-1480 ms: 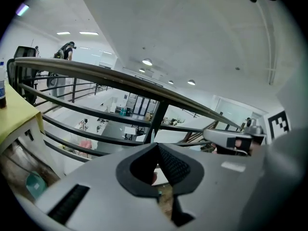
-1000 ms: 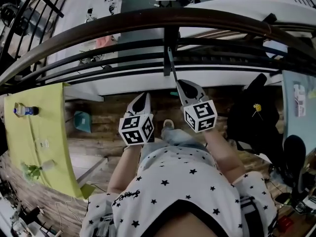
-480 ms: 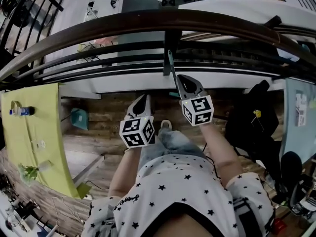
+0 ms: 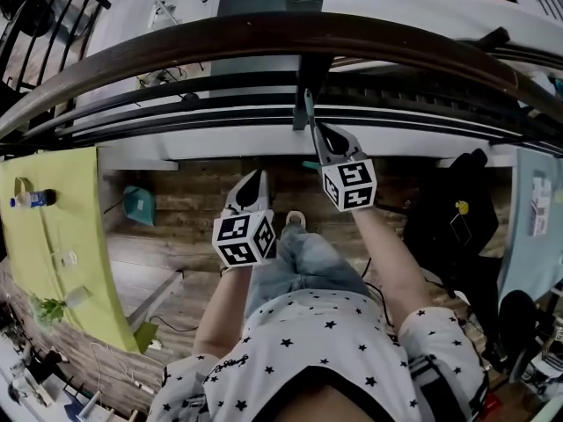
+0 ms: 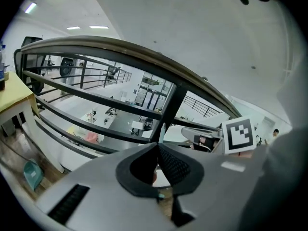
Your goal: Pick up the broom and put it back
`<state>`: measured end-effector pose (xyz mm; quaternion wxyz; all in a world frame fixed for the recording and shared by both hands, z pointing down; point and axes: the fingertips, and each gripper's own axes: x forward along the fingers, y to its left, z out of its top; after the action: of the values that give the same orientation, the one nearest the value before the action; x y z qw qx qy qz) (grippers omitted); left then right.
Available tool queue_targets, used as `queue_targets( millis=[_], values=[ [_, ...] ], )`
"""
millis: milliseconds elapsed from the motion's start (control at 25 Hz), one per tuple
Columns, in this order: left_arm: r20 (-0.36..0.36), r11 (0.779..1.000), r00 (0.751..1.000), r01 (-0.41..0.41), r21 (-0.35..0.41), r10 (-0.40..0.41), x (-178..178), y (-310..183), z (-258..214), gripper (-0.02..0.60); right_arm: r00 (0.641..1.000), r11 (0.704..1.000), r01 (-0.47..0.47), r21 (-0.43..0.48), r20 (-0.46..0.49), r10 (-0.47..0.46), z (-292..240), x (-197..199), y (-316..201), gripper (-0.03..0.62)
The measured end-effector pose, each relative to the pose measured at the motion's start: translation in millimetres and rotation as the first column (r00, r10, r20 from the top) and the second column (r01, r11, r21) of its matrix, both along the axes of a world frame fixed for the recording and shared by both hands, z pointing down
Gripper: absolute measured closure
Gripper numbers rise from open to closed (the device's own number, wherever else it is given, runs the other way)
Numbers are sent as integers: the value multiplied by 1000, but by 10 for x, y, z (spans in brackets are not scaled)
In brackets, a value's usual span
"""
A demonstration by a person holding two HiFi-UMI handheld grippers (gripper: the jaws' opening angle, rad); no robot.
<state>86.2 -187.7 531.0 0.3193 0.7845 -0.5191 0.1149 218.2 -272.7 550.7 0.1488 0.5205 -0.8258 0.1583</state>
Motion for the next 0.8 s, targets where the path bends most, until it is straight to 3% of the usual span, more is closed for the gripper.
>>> queue_targets(
  millis=[160, 480, 800],
  values=[
    [0, 1000, 1000, -2, 4, 2, 45, -68, 101, 571, 1000, 1000, -5, -23, 5, 5, 240, 47, -155, 594],
    [0, 1000, 1000, 13, -9, -13, 58, -150, 244, 571, 999, 997, -28, -68, -25, 27, 698, 107, -445, 497],
    [9, 999, 1000, 23, -27, -22, 31, -178, 426, 571, 997, 994, -45, -95, -61, 39, 1040, 117, -649, 473]
  ],
)
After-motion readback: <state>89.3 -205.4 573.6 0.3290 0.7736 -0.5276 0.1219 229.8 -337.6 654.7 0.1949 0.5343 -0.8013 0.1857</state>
